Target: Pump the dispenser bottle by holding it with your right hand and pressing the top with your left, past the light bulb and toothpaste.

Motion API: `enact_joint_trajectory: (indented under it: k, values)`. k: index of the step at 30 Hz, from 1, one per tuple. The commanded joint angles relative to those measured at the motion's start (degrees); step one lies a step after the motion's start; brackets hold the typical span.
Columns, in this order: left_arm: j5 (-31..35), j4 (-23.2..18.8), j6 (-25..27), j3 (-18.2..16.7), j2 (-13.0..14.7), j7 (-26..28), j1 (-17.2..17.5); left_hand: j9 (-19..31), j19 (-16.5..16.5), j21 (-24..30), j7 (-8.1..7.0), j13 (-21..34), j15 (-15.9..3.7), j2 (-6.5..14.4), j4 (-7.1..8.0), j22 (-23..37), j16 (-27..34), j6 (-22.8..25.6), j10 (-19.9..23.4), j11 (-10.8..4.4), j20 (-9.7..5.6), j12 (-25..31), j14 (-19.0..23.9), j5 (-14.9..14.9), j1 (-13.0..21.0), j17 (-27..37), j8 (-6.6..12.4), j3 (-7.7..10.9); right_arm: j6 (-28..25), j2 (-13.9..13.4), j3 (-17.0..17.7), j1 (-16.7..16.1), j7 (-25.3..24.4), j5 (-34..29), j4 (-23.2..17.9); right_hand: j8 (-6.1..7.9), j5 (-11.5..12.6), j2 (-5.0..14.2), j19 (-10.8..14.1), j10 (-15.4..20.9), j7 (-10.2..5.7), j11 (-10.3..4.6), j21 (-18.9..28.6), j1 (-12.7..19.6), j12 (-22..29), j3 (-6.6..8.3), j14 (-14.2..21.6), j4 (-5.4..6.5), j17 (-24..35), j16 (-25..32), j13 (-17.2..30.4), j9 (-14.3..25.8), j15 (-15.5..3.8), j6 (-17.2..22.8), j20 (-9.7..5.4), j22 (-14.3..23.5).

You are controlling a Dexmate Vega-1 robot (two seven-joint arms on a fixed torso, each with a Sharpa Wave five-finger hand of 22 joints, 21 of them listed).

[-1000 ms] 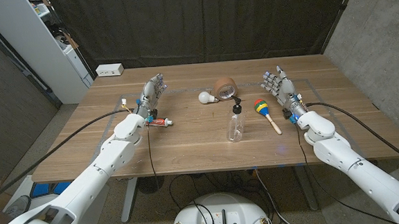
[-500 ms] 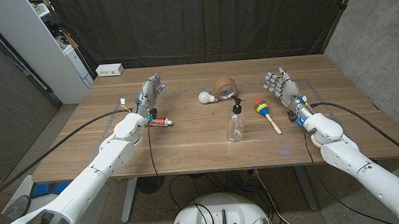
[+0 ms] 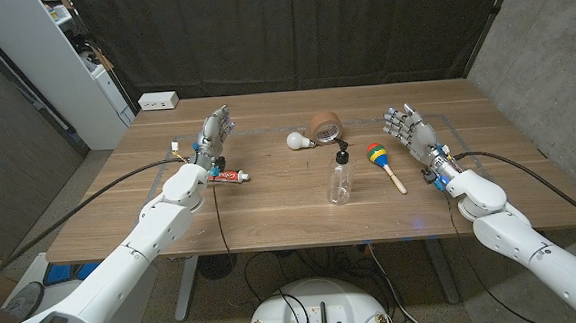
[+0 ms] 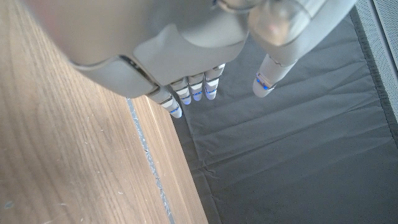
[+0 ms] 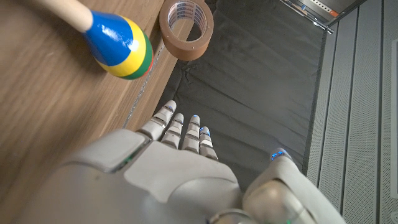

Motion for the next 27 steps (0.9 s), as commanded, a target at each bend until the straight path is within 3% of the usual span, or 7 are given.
enact_joint_trajectory:
  k: [1, 6, 9, 15, 18, 20, 27]
  values:
    - [2.4, -0.8, -3.2, 0.1, -0.4, 1.1, 1.5, 0.0, 0.7, 0.3, -0.21, 0.3, -0.28, 3.1, -0.55, 0.3, 0.2, 0.6, 0.5, -0.28, -0.9, 0.4, 0.5, -0.1, 0.8, 0.2, 0.63, 0.11, 3.6, -2.0, 1.0, -3.8, -0.8, -2.5, -1.9, -0.13, -0.6, -0.68, 0.0, -0.7, -0.19, -0.11, 0.3, 1.6, -0.2, 0.13, -0.6, -1.3, 0.0, -0.2, 0.2, 0.3, 0.09, -0.9, -0.06, 0.1]
    - [3.6, 0.4, -5.2, 0.4, -0.8, 0.5, 1.3, 0.0, 1.1, 0.3, -0.44, 0.3, -0.53, 3.1, -1.11, 0.3, 0.3, 1.2, 1.4, -0.65, -0.92, 0.6, 1.2, -0.1, 1.0, 0.2, 0.74, 0.06, 3.5, -3.8, 1.6, -5.6, -2.8, -5.0, -3.8, -0.03, -0.8, -1.08, 0.1, -1.0, -0.32, -0.26, 0.5, 2.5, -0.2, 0.25, -0.7, -2.12, -0.1, -0.2, 0.2, 0.3, -0.05, -1.2, -0.18, 0.1]
    - [4.5, 3.5, -8.1, 1.2, -1.6, -1.6, -0.1, 0.0, 1.4, 0.4, -0.47, 0.3, -0.52, 3.0, -1.41, 0.3, 0.3, 1.6, 1.6, -0.75, -0.93, 0.7, 1.5, -0.2, 1.1, 0.2, 0.8, 0.03, 8.4, -2.7, 2.2, -6.5, -4.7, -8.0, -2.1, 0.05, -1.0, -1.37, 0.3, -1.2, -0.33, -0.46, 0.6, 3.3, -0.1, 0.38, -0.6, -2.8, -0.1, -0.2, 0.2, 0.4, -0.17, -1.5, -0.29, 0.1]
    - [4.6, 6.4, -9.8, 1.7, -2.9, -2.7, -1.1, 0.0, 1.4, 0.3, -0.57, 0.3, -0.5, 2.9, -1.77, 0.3, 0.2, 1.7, 1.7, -0.8, -0.99, 0.6, 1.5, -0.2, 1.2, 0.2, 0.74, -0.04, 9.5, -3.5, 2.9, -8.3, -6.5, -10.0, -3.1, 0.9, -1.6, -2.47, 1.0, -0.4, -0.76, -0.83, 0.9, 6.0, 0.4, 0.79, 0.3, -5.17, -0.2, 0.1, 0.3, 0.5, -0.2, -0.2, -0.44, 0.1]
    - [4.8, 7.2, -10.1, 1.7, -3.2, -2.6, -1.6, 0.0, 1.5, 0.3, -0.61, 0.3, -0.51, 2.9, -1.91, 0.3, 0.2, 1.7, 1.8, -0.77, -0.98, 0.6, 1.4, -0.2, 1.2, 0.2, 0.72, -0.07, 10.2, -3.1, 3.1, -8.9, -6.4, -9.1, -3.3, 0.92, -1.7, -2.76, 1.2, -0.3, -0.86, -1.02, 0.9, 6.7, 0.5, 0.87, 0.5, -5.72, -0.2, 0.2, 0.3, 0.5, -0.29, -0.2, -0.51, 0.1]
    - [4.7, 8.7, -10.7, 1.6, -3.9, -2.4, -2.2, 0.0, 1.5, 0.3, -0.6, 0.3, -0.49, 2.9, -2.02, 0.3, 0.2, 1.7, 1.8, -0.79, -0.95, 0.6, 1.5, -0.2, 1.2, 0.2, 0.69, -0.09, 9.7, -4.9, 3.4, -9.8, -7.5, -12.6, -4.9, 0.94, -1.7, -3.13, 1.5, -0.2, -1.14, -1.16, 0.9, 7.5, 0.5, 0.96, 0.6, -6.39, -0.2, 0.2, 0.3, 0.5, -0.26, -0.3, -0.61, 0.1]
    - [5.0, 9.4, -10.0, 1.7, -3.9, -2.2, -2.8, 0.0, 1.6, 0.3, -0.59, 0.3, -0.56, 2.9, -2.33, 0.3, 0.2, 2.0, 2.0, -1.04, -0.91, 0.6, 1.7, -0.2, 1.3, 0.2, 0.7, -0.13, 8.8, -6.7, 4.2, -11.9, -8.3, -13.8, -7.8, 0.39, -1.9, -4.19, 1.5, -1.2, -1.26, -1.35, 0.9, 10.0, 0.2, 1.28, 0.4, -8.41, -0.2, 0.0, 0.4, 0.6, -0.37, -2.4, -0.74, 0.1]
